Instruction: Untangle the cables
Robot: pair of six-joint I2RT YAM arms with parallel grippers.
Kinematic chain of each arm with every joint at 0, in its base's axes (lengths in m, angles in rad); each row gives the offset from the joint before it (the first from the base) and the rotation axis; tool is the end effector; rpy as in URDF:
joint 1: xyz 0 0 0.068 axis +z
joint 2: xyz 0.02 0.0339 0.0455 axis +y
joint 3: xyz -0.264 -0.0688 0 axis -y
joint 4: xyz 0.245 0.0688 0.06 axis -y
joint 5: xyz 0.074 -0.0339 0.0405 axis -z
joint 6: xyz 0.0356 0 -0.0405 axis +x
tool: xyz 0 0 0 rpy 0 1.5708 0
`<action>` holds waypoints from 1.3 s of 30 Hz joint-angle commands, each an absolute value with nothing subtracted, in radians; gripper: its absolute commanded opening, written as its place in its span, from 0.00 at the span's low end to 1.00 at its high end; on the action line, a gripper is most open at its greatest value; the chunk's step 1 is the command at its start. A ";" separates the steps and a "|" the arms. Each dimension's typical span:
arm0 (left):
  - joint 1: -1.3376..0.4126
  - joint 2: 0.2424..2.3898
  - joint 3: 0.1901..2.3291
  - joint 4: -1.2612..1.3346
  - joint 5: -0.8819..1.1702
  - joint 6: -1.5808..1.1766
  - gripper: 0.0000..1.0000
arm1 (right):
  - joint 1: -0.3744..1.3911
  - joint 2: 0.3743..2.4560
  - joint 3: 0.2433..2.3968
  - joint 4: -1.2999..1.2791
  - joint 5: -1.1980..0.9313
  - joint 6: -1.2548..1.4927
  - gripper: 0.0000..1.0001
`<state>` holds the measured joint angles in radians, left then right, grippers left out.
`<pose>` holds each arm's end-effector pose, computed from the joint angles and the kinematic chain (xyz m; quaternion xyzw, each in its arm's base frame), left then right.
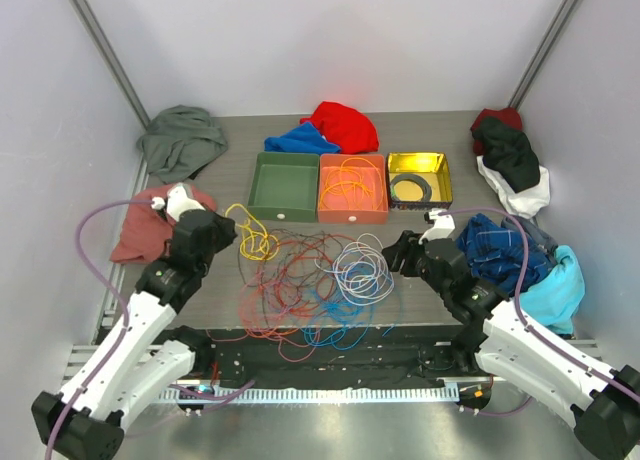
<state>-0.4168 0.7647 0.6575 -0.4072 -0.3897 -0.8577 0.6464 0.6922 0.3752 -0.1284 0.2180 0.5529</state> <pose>0.1633 -0.0575 0.2771 -0.2805 0.8055 -0.1598 0.4969 0.1375 0.0941 0.2158 0.0187 0.8426 0.2233 0.4897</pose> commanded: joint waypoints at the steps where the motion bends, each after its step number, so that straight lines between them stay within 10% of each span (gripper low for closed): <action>1: -0.419 0.724 0.771 -0.411 -0.290 -0.798 0.00 | 0.650 0.692 0.414 -0.083 0.212 0.560 0.57; 30: -0.699 1.159 1.825 -0.325 -0.048 -0.511 0.00 | 0.652 0.675 0.655 -0.058 0.120 0.574 0.60; 39: -0.703 1.181 1.733 -0.331 -0.005 -0.558 0.00 | 0.650 0.641 0.756 0.113 0.032 0.562 0.62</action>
<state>-0.6964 1.1763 1.7630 -0.3340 -0.0483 -0.5461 0.6464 0.6628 0.6365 -0.0135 0.0856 0.5785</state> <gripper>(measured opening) 0.012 0.616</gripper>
